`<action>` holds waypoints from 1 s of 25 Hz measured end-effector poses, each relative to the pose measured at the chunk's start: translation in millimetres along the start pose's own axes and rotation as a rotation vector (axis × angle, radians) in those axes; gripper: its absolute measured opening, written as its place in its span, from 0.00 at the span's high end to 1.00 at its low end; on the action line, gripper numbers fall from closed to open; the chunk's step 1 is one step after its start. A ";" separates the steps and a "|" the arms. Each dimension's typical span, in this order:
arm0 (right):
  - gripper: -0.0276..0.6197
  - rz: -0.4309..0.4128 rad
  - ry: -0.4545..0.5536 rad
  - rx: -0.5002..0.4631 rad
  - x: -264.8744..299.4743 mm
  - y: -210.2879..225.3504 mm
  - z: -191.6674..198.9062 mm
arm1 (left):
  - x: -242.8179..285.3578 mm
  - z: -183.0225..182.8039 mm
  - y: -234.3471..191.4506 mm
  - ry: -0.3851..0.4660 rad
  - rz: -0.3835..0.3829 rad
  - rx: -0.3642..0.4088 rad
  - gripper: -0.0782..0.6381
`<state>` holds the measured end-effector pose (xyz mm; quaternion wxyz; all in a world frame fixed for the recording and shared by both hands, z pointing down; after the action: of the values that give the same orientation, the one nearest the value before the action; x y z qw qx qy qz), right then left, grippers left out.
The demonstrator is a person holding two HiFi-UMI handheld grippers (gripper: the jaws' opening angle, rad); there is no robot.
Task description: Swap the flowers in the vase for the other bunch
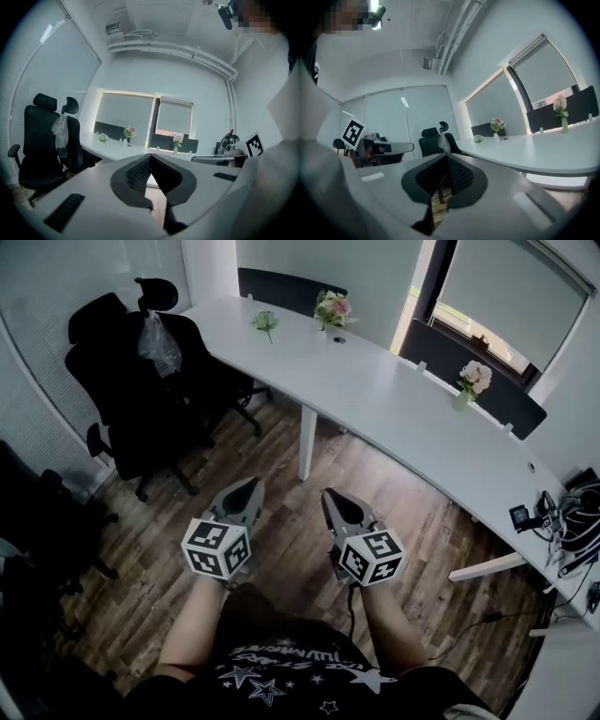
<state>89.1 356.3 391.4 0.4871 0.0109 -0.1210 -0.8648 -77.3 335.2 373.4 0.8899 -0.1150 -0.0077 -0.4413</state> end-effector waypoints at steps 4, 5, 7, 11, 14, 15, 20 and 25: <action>0.95 -0.003 -0.021 0.022 -1.9 5.6 12.2 | -1.1 1.8 -0.9 -0.010 -0.015 0.008 0.88; 0.95 -0.001 -0.022 0.029 -0.7 8.1 13.3 | -0.4 1.2 -1.6 -0.009 -0.020 0.010 0.88; 0.95 0.005 -0.023 0.045 3.4 14.1 14.1 | 3.1 0.6 -2.2 -0.009 -0.022 0.013 0.88; 0.95 0.026 -0.024 0.068 16.2 24.7 13.8 | 13.8 -2.2 -5.4 -0.002 0.000 0.013 0.88; 0.95 0.043 -0.033 0.059 28.8 29.6 11.5 | 25.5 -0.6 -17.0 -0.017 0.020 0.009 0.88; 0.95 0.049 -0.034 0.053 32.9 32.6 9.0 | 30.8 -0.7 -21.9 -0.025 0.021 0.007 0.88; 0.95 0.075 -0.047 0.056 58.3 55.8 2.9 | 61.5 -11.2 -42.0 -0.009 0.053 -0.002 0.88; 0.95 0.100 -0.053 0.063 100.3 68.7 0.0 | 97.4 -13.7 -78.7 -0.019 0.080 -0.030 0.88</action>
<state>94.1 237.5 416.5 0.5258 -0.0025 -0.1613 -0.8351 -81.0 209.9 386.9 0.9050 -0.1328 -0.0050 -0.4042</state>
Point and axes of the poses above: the fingertips, and each gripper's own axes: x forward along the fingers, y to its right, z out of its underside, the point moved 3 cm from there along -x, backward along the fingers, and after that the axes turned 3 degrees about z, right-handed, at the moved point
